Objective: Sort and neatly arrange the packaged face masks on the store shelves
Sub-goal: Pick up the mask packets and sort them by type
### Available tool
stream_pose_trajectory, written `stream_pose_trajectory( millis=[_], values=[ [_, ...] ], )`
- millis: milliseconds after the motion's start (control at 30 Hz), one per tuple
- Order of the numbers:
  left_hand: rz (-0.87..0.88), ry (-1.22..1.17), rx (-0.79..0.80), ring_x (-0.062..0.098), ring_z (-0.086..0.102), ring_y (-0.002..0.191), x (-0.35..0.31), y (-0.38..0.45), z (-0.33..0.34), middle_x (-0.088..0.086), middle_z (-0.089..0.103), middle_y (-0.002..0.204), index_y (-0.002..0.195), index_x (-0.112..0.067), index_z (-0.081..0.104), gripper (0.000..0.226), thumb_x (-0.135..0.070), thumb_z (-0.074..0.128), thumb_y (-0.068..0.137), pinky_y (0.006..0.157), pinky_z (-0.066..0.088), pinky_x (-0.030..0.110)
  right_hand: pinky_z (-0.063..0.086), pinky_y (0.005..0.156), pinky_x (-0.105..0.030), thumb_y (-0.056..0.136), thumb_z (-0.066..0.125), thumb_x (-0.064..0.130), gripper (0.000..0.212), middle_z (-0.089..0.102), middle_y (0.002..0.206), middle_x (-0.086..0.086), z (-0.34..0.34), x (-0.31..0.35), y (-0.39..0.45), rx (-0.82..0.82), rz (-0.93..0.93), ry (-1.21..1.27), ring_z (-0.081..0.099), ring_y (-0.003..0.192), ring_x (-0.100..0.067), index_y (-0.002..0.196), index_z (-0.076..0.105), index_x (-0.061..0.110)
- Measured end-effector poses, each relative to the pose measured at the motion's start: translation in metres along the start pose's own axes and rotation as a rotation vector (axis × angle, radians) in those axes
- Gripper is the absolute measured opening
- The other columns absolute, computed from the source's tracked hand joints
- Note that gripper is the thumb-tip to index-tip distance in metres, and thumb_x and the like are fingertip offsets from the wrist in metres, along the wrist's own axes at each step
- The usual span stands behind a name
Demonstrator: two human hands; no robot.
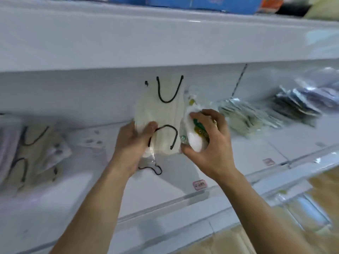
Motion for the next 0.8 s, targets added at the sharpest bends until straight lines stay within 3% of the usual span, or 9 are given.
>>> stream_pose_trajectory(
  millis=[100,167,267,367,433,533,633,733,800],
  values=[
    [-0.043,-0.103,0.035,0.022,0.076,0.097,0.028,0.017,0.088,0.005,0.08,0.104,0.106,-0.014,0.074,0.011,-0.014,0.068,0.098,0.089,0.061,0.039,0.048,0.106,-0.04,0.068,0.082,0.049,0.07,0.042,0.139,0.005,-0.049,-0.079,0.011,-0.068,0.107,-0.032,0.047,0.127,-0.019,0.13,0.057,0.028],
    [-0.045,0.044,0.081,0.016,0.076,0.091,0.051,0.025,0.121,0.002,0.08,0.099,0.095,-0.021,0.074,0.008,-0.016,0.069,0.097,0.079,0.059,0.027,0.049,0.099,-0.034,0.066,0.086,0.045,0.071,0.044,0.131,0.006,-0.062,-0.125,0.014,-0.092,0.167,0.002,0.051,0.116,-0.017,0.124,0.052,0.023],
    [-0.049,0.458,0.111,0.019,0.069,0.087,0.086,0.027,0.143,0.0,0.073,0.093,0.09,-0.02,0.072,0.007,-0.024,0.07,0.096,0.065,0.046,0.024,0.05,0.097,-0.039,0.066,0.08,0.049,0.068,0.043,0.13,0.009,-0.043,-0.17,0.007,0.198,0.27,-0.003,0.052,0.11,-0.011,0.121,0.049,0.026],
    [-0.04,0.495,0.009,0.02,0.07,0.082,0.09,0.023,0.141,0.002,0.074,0.088,0.095,-0.013,0.075,0.011,-0.023,0.071,0.094,0.065,0.044,0.025,0.04,0.113,-0.05,0.082,0.057,0.076,0.064,0.041,0.15,0.009,-0.028,-0.188,0.006,0.44,0.18,-0.041,0.041,0.141,-0.019,0.127,0.057,0.03],
    [-0.004,0.469,-0.034,0.013,0.07,0.074,0.077,0.017,0.135,0.001,0.074,0.083,0.091,-0.014,0.075,0.009,-0.023,0.072,0.091,0.062,0.047,0.024,0.031,0.118,-0.057,0.094,0.039,0.074,0.059,0.047,0.152,-0.001,-0.035,-0.182,0.019,0.388,0.088,-0.068,0.031,0.15,-0.024,0.121,0.066,0.029],
    [0.094,0.497,-0.195,0.0,0.067,0.07,0.049,0.007,0.109,-0.003,0.072,0.085,0.087,-0.017,0.07,0.009,-0.024,0.073,0.091,0.062,0.05,0.015,0.04,0.109,-0.047,0.097,0.046,0.054,0.045,0.057,0.137,-0.003,-0.05,-0.155,0.038,0.185,0.035,0.015,0.045,0.135,-0.026,0.117,0.07,0.022],
    [0.043,0.365,-0.302,0.003,0.06,0.053,0.033,-0.011,0.078,-0.008,0.066,0.063,0.077,-0.021,0.067,0.018,-0.021,0.07,0.095,0.052,0.045,0.021,0.051,0.09,-0.039,0.093,0.059,0.047,0.036,0.061,0.122,0.005,-0.039,-0.115,0.042,0.095,0.028,0.197,0.058,0.115,-0.016,0.118,0.065,0.022],
    [-0.031,0.191,-0.304,0.017,0.064,0.065,0.027,-0.033,0.052,0.014,0.068,0.069,0.086,-0.01,0.07,0.015,-0.018,0.067,0.098,0.059,0.049,0.031,0.058,0.072,-0.035,0.086,0.078,0.04,0.04,0.065,0.117,0.01,-0.006,-0.078,0.044,0.122,0.214,0.449,0.069,0.094,-0.006,0.118,0.058,0.026],
    [-0.072,0.137,-0.329,0.019,0.068,0.073,0.028,-0.046,0.029,0.01,0.074,0.077,0.094,-0.012,0.072,0.008,-0.015,0.066,0.098,0.064,0.053,0.033,0.058,0.069,-0.033,0.077,0.088,0.038,0.054,0.067,0.113,0.007,0.024,-0.049,0.041,0.217,0.377,0.651,0.071,0.084,-0.005,0.12,0.056,0.029]
  ],
)
Point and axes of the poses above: each hand's wrist, its own y-axis towards the middle knuckle, its own z-axis out of the palm, x = y × z, the point moved 4 cm from there along y, towards the middle knuckle
